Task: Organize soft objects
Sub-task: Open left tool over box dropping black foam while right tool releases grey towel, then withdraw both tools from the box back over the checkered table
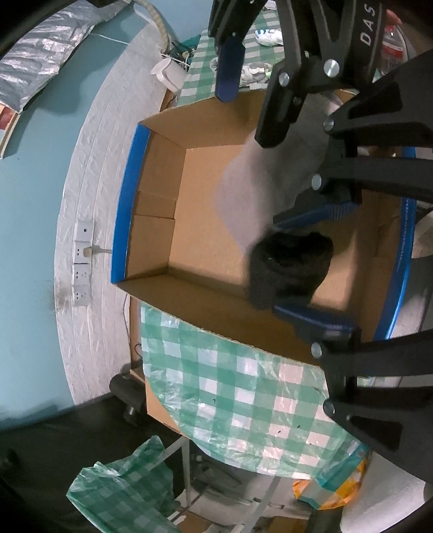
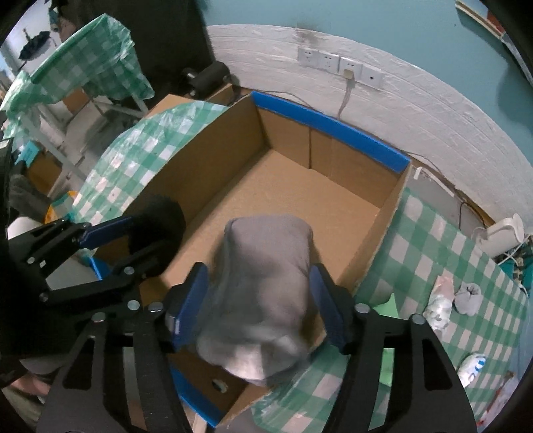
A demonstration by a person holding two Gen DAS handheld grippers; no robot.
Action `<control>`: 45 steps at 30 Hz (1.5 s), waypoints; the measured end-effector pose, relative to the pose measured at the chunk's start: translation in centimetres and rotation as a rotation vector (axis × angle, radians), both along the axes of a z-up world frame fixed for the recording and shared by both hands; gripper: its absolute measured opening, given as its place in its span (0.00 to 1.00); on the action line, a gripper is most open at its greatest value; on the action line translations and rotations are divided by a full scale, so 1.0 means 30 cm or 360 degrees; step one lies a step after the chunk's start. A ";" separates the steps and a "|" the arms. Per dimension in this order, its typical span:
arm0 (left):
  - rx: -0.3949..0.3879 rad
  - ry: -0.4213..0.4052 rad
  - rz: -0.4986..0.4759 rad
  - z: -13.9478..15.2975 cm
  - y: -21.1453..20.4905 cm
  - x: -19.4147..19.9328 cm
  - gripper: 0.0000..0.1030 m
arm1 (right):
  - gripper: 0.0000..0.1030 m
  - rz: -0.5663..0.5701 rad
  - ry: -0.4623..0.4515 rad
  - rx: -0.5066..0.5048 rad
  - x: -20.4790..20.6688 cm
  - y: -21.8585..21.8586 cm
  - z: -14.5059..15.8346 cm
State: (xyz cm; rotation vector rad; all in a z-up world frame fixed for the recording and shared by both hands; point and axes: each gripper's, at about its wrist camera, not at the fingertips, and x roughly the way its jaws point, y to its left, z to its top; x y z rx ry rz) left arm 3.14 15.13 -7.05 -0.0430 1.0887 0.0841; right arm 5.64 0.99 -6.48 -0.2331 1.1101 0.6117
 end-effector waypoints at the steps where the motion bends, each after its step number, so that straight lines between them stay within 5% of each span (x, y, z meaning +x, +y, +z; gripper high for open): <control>1: 0.0003 -0.0002 0.0001 0.002 -0.001 0.000 0.55 | 0.67 -0.0004 -0.0014 -0.0001 0.000 -0.005 0.005; 21: -0.0010 -0.0079 -0.0085 0.039 -0.068 -0.021 0.59 | 0.72 -0.0082 -0.0060 0.0030 -0.012 -0.133 0.035; 45: -0.0004 -0.0140 -0.0337 0.085 -0.338 -0.048 0.63 | 0.72 -0.0364 -0.0043 0.0068 -0.018 -0.514 -0.003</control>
